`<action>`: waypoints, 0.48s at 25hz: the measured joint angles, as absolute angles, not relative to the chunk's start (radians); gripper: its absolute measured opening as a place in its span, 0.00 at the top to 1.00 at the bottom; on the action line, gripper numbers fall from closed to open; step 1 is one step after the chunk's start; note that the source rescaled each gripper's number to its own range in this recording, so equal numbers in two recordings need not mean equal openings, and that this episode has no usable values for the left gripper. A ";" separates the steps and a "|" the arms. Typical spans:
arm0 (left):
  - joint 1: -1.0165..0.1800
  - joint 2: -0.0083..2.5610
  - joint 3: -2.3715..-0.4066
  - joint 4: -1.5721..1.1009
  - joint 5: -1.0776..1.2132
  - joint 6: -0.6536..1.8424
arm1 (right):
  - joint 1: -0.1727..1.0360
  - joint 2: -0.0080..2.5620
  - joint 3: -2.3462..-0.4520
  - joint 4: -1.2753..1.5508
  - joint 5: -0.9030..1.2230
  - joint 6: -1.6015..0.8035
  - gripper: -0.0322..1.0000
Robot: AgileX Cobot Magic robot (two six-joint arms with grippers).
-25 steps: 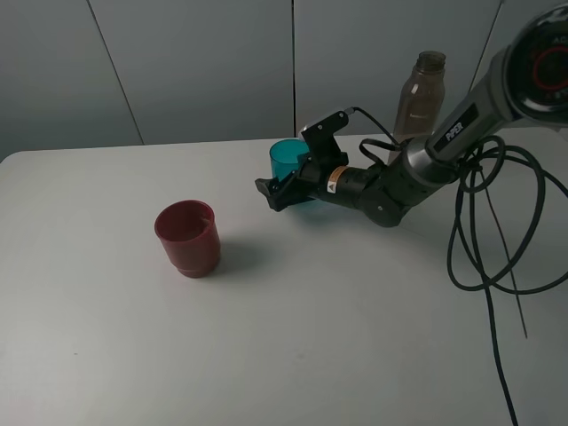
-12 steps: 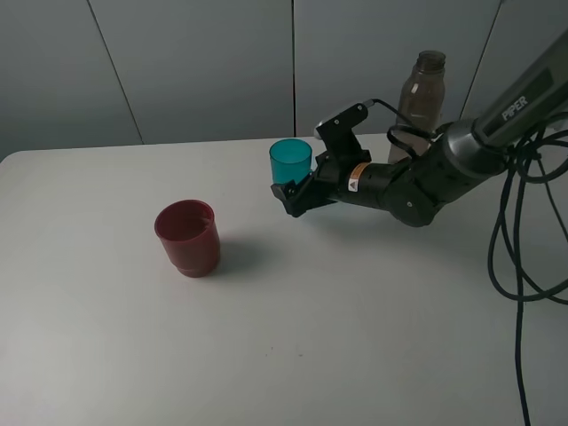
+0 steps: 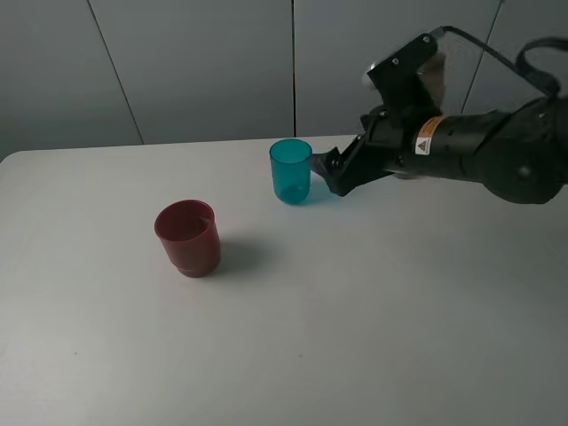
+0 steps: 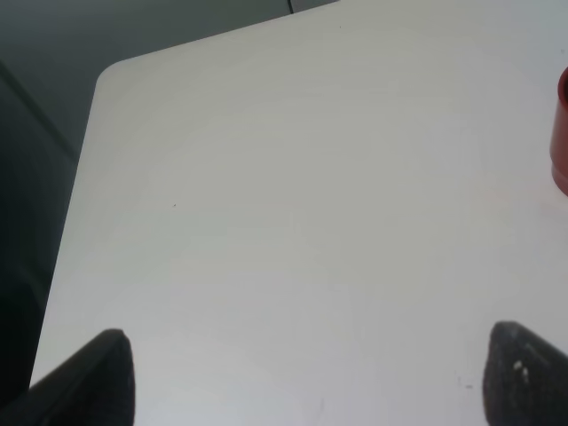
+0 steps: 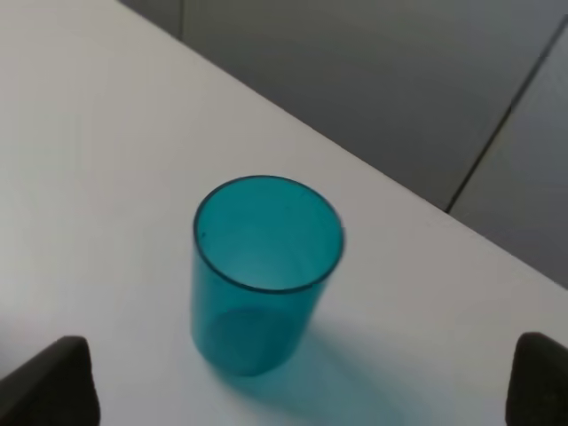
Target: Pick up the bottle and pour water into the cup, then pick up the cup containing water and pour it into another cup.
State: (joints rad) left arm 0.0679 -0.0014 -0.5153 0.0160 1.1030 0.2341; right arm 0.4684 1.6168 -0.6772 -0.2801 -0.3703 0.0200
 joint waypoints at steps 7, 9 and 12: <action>0.068 -0.001 -0.515 0.016 1.103 0.234 | 0.468 1.180 -0.716 -0.223 0.224 0.022 0.00; 0.068 -0.001 -0.515 0.016 1.103 0.234 | 0.468 1.070 -0.728 -0.199 0.407 0.022 0.00; 0.068 -0.001 -0.515 0.016 1.103 0.234 | 0.468 0.904 -0.737 -0.144 0.632 0.022 0.00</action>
State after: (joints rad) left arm 0.0679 -0.0014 -0.5153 0.0160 1.1030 0.2341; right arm 0.4684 0.9036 -0.7371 -0.1437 0.6321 0.0219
